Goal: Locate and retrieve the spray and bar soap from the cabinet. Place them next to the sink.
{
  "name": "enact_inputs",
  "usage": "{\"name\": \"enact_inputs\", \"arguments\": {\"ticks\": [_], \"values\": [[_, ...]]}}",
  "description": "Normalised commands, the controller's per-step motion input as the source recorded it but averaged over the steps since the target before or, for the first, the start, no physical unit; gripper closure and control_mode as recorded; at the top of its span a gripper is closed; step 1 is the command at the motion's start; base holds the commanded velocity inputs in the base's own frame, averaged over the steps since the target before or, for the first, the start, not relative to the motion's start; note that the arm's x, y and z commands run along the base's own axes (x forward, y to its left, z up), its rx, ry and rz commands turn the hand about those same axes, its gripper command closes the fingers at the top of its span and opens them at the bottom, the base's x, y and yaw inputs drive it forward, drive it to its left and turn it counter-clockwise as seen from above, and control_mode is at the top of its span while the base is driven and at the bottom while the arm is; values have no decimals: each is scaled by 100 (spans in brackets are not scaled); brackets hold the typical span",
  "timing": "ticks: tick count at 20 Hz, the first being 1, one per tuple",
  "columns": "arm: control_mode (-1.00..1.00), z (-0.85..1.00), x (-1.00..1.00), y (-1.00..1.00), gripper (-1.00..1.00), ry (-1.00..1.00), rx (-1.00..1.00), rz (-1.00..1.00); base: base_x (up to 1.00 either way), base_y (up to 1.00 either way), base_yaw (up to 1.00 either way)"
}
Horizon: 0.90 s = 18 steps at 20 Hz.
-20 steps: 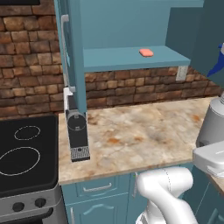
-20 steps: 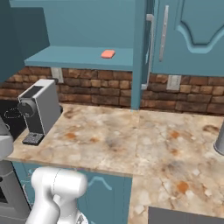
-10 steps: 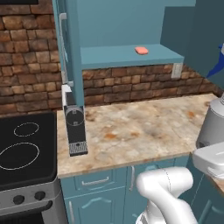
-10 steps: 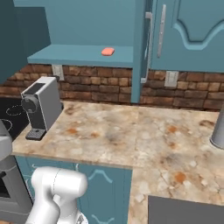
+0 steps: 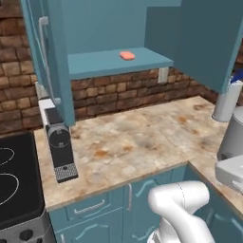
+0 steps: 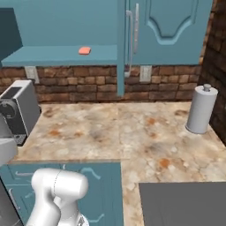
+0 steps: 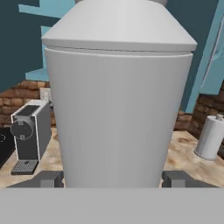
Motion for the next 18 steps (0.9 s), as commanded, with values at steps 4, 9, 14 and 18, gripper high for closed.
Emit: {"name": "enact_inputs", "arguments": {"ticks": [4, 9, 14, 18], "values": [[100, 0, 0, 0, 100, 0, 0, 0, -14, 4, -42], [100, 0, 0, 0, 100, 0, 0, 0, -11, 3, -43], [100, 0, 0, 0, 100, 0, 0, 0, -12, 2, -43], [100, 0, 0, 0, 100, 0, 0, 0, -15, 0, -43]]}}
